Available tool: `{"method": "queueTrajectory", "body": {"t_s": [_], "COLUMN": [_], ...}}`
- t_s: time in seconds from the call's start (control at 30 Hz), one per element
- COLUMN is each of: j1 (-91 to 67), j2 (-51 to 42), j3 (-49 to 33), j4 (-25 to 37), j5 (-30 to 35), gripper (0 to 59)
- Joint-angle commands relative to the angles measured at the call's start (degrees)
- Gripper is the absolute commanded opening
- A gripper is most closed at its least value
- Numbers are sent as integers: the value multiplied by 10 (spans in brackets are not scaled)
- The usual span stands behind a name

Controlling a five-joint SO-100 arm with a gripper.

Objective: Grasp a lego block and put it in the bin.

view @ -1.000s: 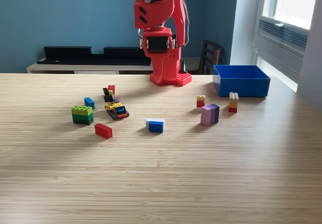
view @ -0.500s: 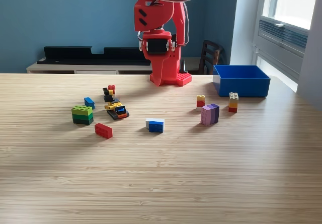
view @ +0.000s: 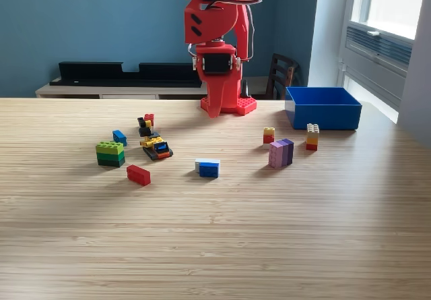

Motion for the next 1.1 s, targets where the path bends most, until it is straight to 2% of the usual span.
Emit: {"method": "queueTrajectory", "body": {"t_s": [0.03, 0.27, 0.47, 0.63, 0.77, 0.97, 1.1], "j1": [-59, -133, -156, -161, -166, -173, -182], "j2": [38, 43, 39, 38, 35, 33, 31], "j3": [1, -3, -15, -33, -56, -38, -45], "j4": [-5, -9, -18, -31, -38, -99, -102], "j5": [-31, -34, -38, -45, -46, -56, -53], "gripper": [1, 3, 202, 313, 334, 343, 346]}}
